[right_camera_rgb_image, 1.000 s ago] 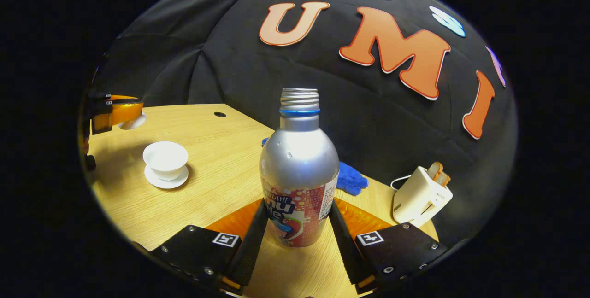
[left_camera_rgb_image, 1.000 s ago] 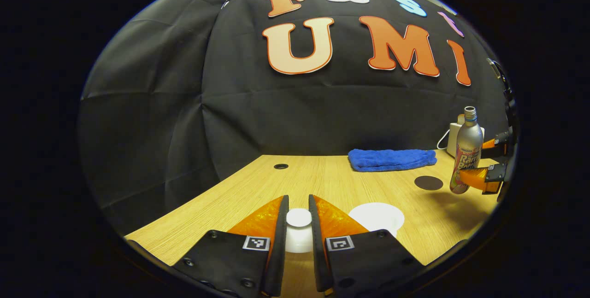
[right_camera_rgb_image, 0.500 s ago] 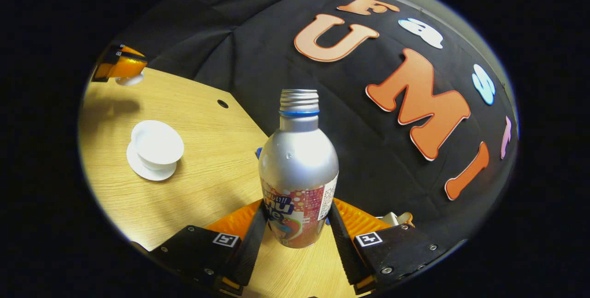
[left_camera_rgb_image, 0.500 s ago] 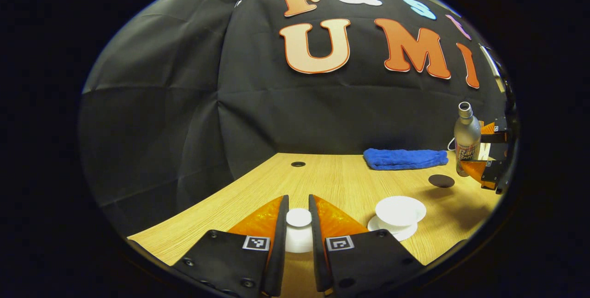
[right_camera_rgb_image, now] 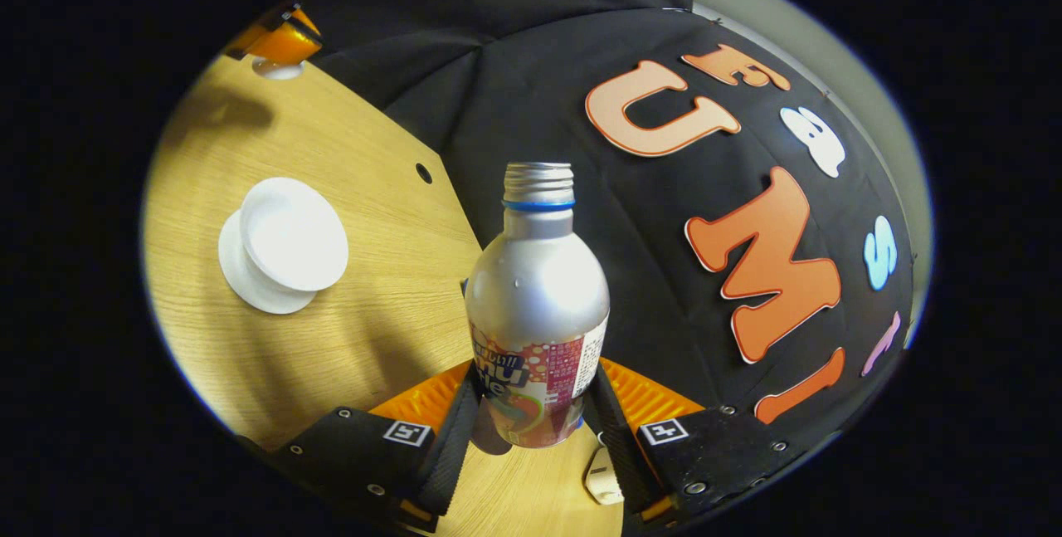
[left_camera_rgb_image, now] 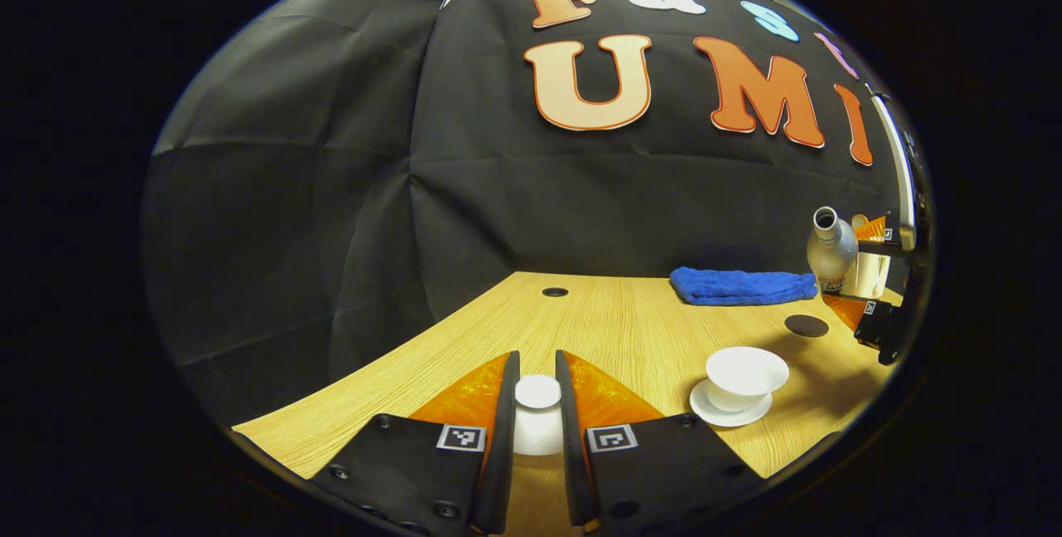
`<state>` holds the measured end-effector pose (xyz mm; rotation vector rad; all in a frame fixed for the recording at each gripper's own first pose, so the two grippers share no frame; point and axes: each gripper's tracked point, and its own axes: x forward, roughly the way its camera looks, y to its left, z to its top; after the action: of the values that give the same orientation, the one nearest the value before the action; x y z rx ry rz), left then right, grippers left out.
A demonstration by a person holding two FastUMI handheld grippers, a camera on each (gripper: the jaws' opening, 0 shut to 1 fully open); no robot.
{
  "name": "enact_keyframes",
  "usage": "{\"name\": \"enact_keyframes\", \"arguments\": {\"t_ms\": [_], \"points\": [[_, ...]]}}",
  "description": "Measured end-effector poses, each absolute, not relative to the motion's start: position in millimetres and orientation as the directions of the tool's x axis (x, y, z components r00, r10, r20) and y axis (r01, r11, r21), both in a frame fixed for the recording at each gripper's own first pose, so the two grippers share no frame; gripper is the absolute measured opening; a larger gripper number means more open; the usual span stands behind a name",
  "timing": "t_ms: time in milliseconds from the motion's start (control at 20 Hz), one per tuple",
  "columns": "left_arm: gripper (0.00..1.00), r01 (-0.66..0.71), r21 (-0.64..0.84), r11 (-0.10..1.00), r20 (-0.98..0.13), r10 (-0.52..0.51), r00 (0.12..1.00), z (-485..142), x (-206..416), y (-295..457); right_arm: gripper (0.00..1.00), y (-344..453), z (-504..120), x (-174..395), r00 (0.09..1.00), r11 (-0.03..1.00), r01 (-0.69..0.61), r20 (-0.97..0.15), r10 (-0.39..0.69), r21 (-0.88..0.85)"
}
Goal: Open the teacup lid with one hand, grasp the water bottle and pour water into the teacup with the other hand; after pouring, place the water bottle on the coaster and then close the teacup lid.
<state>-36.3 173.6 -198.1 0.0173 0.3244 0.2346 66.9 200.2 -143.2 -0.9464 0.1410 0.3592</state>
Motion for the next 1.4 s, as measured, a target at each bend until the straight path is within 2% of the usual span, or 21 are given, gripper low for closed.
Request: {"name": "enact_keyframes", "arguments": {"t_ms": [50,100,150,600,650,700,750,800,1100,1150,1200,1300,1350,1400], "points": [[0.3,-0.227,0.053,0.972,-0.316,0.232,0.92,-200,-38,175,0.77,201,-143,66,0.934,0.511,-0.354,-0.268,0.236,-0.784],[0.26,-0.232,0.052,0.971,-0.316,0.236,0.919,-201,-37,178,0.77,203,-144,67,0.938,0.49,-0.342,-0.258,0.232,-0.802],[0.31,-0.232,0.05,0.971,-0.318,0.236,0.918,-202,-38,180,0.76,204,-143,69,0.942,0.467,-0.327,-0.245,0.229,-0.821],[0.3,-0.238,0.036,0.971,-0.315,0.237,0.919,-203,-39,191,0.76,213,-123,83,0.967,0.264,-0.182,-0.125,0.221,-0.947],[0.26,-0.238,0.032,0.971,-0.317,0.235,0.919,-204,-38,192,0.76,213,-123,84,0.969,0.24,-0.164,-0.111,0.22,-0.957],[0.31,-0.239,0.03,0.971,-0.318,0.236,0.918,-205,-39,193,0.76,214,-124,84,0.97,0.218,-0.151,-0.102,0.221,-0.964],[0.26,-0.24,0.029,0.97,-0.321,0.236,0.917,-206,-40,194,0.76,213,-124,83,0.97,0.196,-0.139,-0.094,0.224,-0.971],[0.31,-0.239,0.028,0.971,-0.324,0.235,0.916,-207,-40,194,0.76,215,-122,83,0.97,0.179,-0.129,-0.086,0.228,-0.975],[0.3,-0.236,0.013,0.972,-0.33,0.227,0.916,-211,-42,196,0.76,224,-123,82,0.965,0.101,-0.087,-0.059,0.257,-0.991],[0.27,-0.238,0.009,0.971,-0.332,0.228,0.915,-212,-43,197,0.76,226,-124,82,0.963,0.09,-0.083,-0.057,0.264,-0.992],[0.3,-0.24,0.009,0.971,-0.336,0.229,0.914,-213,-43,198,0.76,227,-124,83,0.961,0.079,-0.079,-0.055,0.271,-0.994],[0.31,-0.243,0.012,0.97,-0.337,0.233,0.912,-214,-45,200,0.76,228,-123,82,0.959,0.047,-0.059,-0.043,0.281,-0.997],[0.27,-0.244,0.014,0.97,-0.337,0.234,0.912,-215,-45,201,0.76,227,-121,82,0.959,0.034,-0.045,-0.034,0.282,-0.998],[0.31,-0.242,0.015,0.97,-0.337,0.232,0.912,-214,-46,200,0.76,226,-120,84,0.959,0.025,-0.033,-0.025,0.281,-0.999]]}}
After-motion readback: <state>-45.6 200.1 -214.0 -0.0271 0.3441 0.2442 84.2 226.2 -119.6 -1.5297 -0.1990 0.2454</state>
